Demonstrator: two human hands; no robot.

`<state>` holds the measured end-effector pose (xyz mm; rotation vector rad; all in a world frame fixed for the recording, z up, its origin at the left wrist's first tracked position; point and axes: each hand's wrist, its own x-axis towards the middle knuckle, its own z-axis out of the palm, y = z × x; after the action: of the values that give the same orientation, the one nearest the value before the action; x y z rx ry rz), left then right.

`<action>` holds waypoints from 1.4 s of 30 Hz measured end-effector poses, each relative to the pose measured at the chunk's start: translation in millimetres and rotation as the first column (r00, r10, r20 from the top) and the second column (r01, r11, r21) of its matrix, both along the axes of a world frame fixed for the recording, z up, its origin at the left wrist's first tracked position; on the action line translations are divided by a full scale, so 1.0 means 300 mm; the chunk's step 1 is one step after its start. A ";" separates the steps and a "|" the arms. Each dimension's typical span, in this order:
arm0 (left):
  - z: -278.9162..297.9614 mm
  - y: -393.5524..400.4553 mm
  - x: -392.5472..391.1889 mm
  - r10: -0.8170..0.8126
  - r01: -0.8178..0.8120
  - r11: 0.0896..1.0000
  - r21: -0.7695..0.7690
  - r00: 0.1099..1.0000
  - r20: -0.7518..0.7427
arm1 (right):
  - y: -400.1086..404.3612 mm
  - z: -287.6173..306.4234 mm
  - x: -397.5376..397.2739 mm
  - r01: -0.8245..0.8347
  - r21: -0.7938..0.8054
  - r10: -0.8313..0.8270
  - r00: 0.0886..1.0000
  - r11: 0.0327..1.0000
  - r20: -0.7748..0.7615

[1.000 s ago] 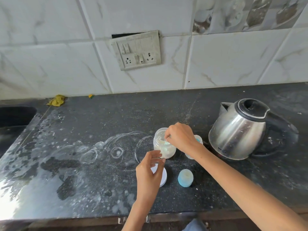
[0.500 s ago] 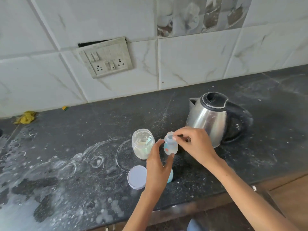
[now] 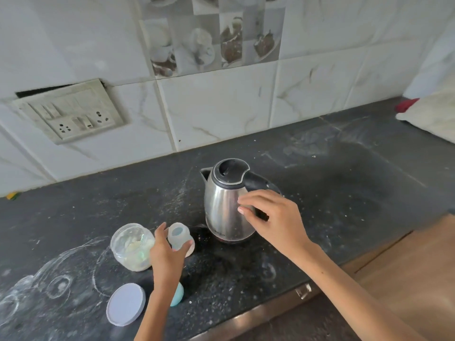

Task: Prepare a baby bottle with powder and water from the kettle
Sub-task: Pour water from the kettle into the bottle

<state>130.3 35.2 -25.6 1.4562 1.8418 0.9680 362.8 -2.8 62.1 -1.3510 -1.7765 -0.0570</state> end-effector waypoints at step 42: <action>0.010 0.096 0.018 -0.107 0.098 0.991 0.096 0.990 0.095 | 0.319 0.290 0.141 -0.504 -0.452 0.505 0.854 0.736 -0.129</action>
<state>135.7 63.9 -22.7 1.5125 1.6543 1.0664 405.0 92.9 149.1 -1.1235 -2.1936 0.7233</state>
